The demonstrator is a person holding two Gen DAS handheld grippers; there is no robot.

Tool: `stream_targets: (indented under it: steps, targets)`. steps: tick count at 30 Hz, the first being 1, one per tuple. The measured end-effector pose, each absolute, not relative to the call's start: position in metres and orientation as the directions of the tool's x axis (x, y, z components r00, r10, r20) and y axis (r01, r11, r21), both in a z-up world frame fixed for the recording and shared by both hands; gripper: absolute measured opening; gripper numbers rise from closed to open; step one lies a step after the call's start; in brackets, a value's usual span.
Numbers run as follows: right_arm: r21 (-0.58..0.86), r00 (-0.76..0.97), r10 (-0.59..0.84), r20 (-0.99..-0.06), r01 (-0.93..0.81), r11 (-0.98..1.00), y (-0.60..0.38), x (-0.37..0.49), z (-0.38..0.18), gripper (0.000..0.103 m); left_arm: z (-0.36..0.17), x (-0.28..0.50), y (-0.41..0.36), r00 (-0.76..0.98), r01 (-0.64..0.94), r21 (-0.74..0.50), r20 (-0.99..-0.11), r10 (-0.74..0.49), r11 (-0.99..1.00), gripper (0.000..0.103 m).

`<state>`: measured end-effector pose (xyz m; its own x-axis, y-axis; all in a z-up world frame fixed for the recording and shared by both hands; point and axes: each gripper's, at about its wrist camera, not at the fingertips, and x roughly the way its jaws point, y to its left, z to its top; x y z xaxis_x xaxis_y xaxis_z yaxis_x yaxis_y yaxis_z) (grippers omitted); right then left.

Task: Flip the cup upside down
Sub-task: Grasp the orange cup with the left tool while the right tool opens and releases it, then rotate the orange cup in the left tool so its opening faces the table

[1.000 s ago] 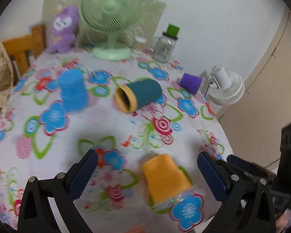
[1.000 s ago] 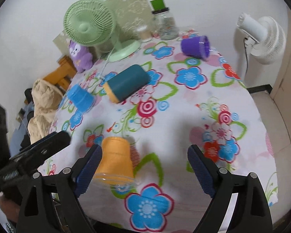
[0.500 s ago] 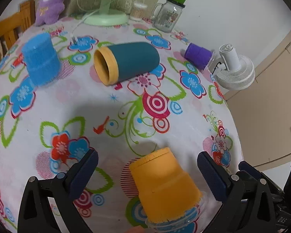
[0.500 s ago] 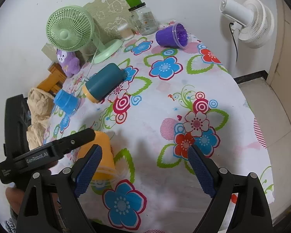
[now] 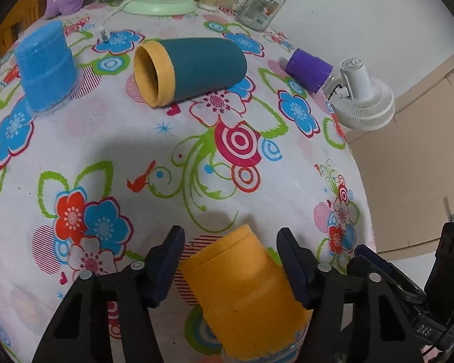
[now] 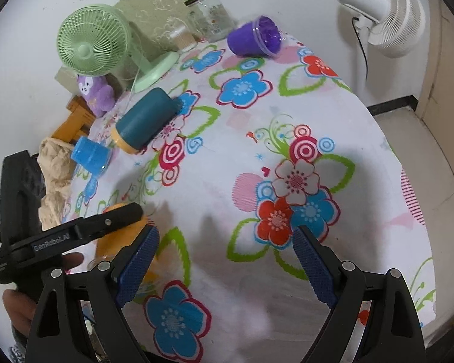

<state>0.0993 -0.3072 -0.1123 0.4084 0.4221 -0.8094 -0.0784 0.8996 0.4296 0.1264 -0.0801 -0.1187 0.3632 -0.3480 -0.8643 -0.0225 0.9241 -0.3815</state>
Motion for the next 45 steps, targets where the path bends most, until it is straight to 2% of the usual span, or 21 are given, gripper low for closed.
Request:
stream_targets:
  steps: [9, 12, 13, 16, 18, 20, 22, 27, 30, 31, 33, 34, 45]
  targets:
    - [0.419, 0.399, 0.432, -0.809, -0.125, 0.900, -0.292, 0.094, -0.109, 0.092, -0.117, 0.122, -0.075, 0.367, -0.023, -0.391, -0.860, -0.356, 0.920, 0.050]
    - [0.417, 0.401, 0.434, -0.807, -0.133, 0.899, -0.289, 0.093, -0.107, 0.092, -0.115, 0.120, -0.074, 0.370, -0.022, -0.398, -0.855, -0.362, 0.917, 0.046]
    - [0.417, 0.402, 0.433, -0.807, -0.133, 0.899, -0.289, 0.093, -0.107, 0.092, -0.112, 0.118, -0.073, 0.375, -0.021, -0.401, -0.852, -0.364, 0.916, 0.041]
    - [0.418, 0.408, 0.433, -0.803, -0.133, 0.899, -0.290, 0.092, -0.105, 0.091, -0.107, 0.117, -0.071, 0.385, -0.012, -0.399, -0.848, -0.364, 0.917, 0.041]
    - [0.416, 0.411, 0.430, -0.804, -0.127, 0.900, -0.291, 0.092, -0.105, 0.091, -0.109, 0.118, -0.072, 0.373, -0.012, -0.387, -0.857, -0.355, 0.922, 0.045]
    - [0.419, 0.411, 0.432, -0.803, -0.125, 0.899, -0.292, 0.091, -0.105, 0.092, -0.115, 0.119, -0.070, 0.350, -0.033, -0.386, -0.869, -0.351, 0.922, 0.062]
    - [0.419, 0.410, 0.431, -0.804, -0.124, 0.899, -0.292, 0.091, -0.106, 0.091, -0.122, 0.119, -0.072, 0.322, -0.051, -0.379, -0.882, -0.344, 0.924, 0.071]
    - [0.420, 0.408, 0.430, -0.805, -0.121, 0.900, -0.294, 0.091, -0.108, 0.091, -0.126, 0.117, -0.080, 0.303, -0.053, -0.379, -0.888, -0.347, 0.924, 0.080]
    - [0.424, 0.410, 0.432, -0.804, -0.114, 0.898, -0.297, 0.092, -0.109, 0.091, -0.128, 0.115, -0.083, 0.305, -0.049, -0.369, -0.891, -0.338, 0.928, 0.075]
    - [0.425, 0.410, 0.432, -0.803, -0.113, 0.898, -0.297, 0.092, -0.109, 0.091, -0.129, 0.115, -0.085, 0.303, -0.044, -0.363, -0.893, -0.334, 0.931, 0.067]
    - [0.426, 0.410, 0.431, -0.804, -0.109, 0.898, -0.299, 0.092, -0.110, 0.091, -0.130, 0.115, -0.087, 0.302, -0.038, -0.363, -0.892, -0.336, 0.931, 0.064]
    - [0.427, 0.410, 0.431, -0.804, -0.106, 0.898, -0.300, 0.092, -0.111, 0.091, -0.130, 0.115, -0.087, 0.301, -0.039, -0.362, -0.893, -0.335, 0.931, 0.059]
    - [0.437, 0.413, 0.438, -0.798, -0.102, 0.893, -0.301, 0.093, -0.110, 0.092, -0.105, 0.113, -0.077, 0.379, -0.036, -0.350, -0.871, -0.311, 0.936, 0.057]
